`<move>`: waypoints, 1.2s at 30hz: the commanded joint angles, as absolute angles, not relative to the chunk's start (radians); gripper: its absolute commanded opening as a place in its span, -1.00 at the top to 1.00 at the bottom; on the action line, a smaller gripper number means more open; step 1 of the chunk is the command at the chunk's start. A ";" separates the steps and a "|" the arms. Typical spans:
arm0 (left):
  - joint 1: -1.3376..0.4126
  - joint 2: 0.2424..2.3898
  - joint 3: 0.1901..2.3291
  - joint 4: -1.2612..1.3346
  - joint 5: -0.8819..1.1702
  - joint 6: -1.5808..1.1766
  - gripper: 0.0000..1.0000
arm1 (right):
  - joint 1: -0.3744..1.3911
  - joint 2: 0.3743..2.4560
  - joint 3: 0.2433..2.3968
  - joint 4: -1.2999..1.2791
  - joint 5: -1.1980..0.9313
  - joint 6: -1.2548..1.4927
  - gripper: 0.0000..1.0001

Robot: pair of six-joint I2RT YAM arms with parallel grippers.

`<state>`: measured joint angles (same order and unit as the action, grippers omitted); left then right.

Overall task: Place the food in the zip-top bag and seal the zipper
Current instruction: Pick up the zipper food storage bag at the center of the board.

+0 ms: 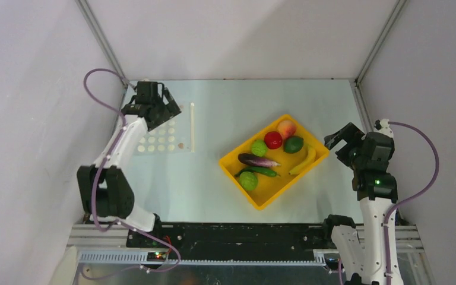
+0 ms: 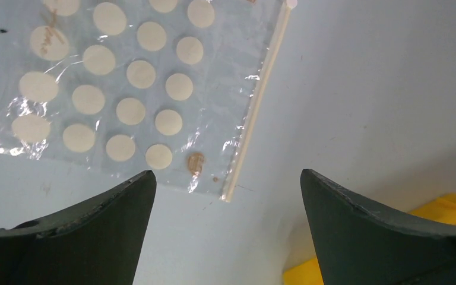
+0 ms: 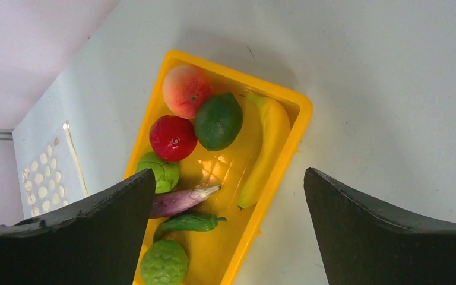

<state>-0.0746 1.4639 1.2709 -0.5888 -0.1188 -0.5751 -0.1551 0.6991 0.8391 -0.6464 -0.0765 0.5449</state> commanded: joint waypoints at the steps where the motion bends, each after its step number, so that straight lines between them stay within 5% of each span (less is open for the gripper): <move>1: -0.111 1.608 1.420 -0.610 -0.096 -0.479 -0.97 | -0.159 0.651 0.828 -0.590 -0.099 0.520 -1.00; 11: -0.151 2.004 1.686 -0.776 -0.130 -0.341 -0.97 | -0.160 0.635 0.742 -0.498 -0.225 0.515 -1.00; 25: -0.168 2.153 1.707 -0.817 -0.070 -0.307 -0.90 | -0.159 0.670 0.694 -0.459 -0.247 0.517 -1.00; 33: -0.178 2.186 1.700 -0.830 -0.069 -0.326 -0.33 | -0.160 0.675 0.693 -0.462 -0.219 0.511 -1.00; 36: -0.184 2.187 1.686 -0.817 -0.055 -0.334 0.03 | -0.159 0.671 0.693 -0.470 -0.205 0.509 -1.00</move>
